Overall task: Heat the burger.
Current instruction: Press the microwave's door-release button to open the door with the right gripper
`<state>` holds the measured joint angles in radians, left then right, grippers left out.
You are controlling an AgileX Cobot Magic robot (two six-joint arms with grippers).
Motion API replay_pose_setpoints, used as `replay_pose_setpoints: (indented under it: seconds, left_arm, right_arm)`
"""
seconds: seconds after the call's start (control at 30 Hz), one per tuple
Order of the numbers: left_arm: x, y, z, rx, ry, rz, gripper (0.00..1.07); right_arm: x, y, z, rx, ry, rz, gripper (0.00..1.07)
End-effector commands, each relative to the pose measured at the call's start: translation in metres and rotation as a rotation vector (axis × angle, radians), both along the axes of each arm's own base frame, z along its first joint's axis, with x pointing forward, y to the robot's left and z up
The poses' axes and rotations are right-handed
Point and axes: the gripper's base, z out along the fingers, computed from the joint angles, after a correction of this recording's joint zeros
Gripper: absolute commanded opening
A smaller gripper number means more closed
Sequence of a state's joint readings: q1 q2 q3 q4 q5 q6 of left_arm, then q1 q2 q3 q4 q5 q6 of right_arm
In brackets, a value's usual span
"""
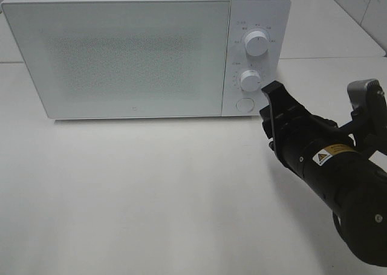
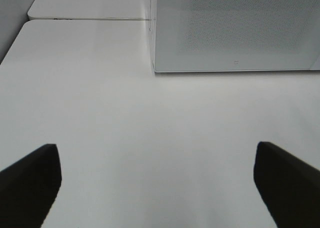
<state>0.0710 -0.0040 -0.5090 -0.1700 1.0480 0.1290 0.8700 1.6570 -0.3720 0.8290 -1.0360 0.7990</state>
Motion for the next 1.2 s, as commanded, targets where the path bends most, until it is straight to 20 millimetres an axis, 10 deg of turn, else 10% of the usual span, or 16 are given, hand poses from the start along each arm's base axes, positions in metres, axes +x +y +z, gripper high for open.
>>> replay_pose_setpoints:
  seconds: [0.03,0.17,1.2]
  left_arm:
    - [-0.002,0.0,0.0,-0.002,-0.025,-0.003,1.02]
    - [-0.002,0.0,0.0,-0.002,-0.025,-0.003,1.02]
    - [-0.002,0.0,0.0,-0.002,-0.025,-0.003,1.02]
  right_arm:
    - [-0.001,0.002,-0.001,0.162,0.048,-0.041,0.17]
    - [-0.001,0.002,-0.001,0.325,0.08,-0.11,0.01]
    - [0.033,0.023,-0.027,0.415,0.158,-0.191,0.0]
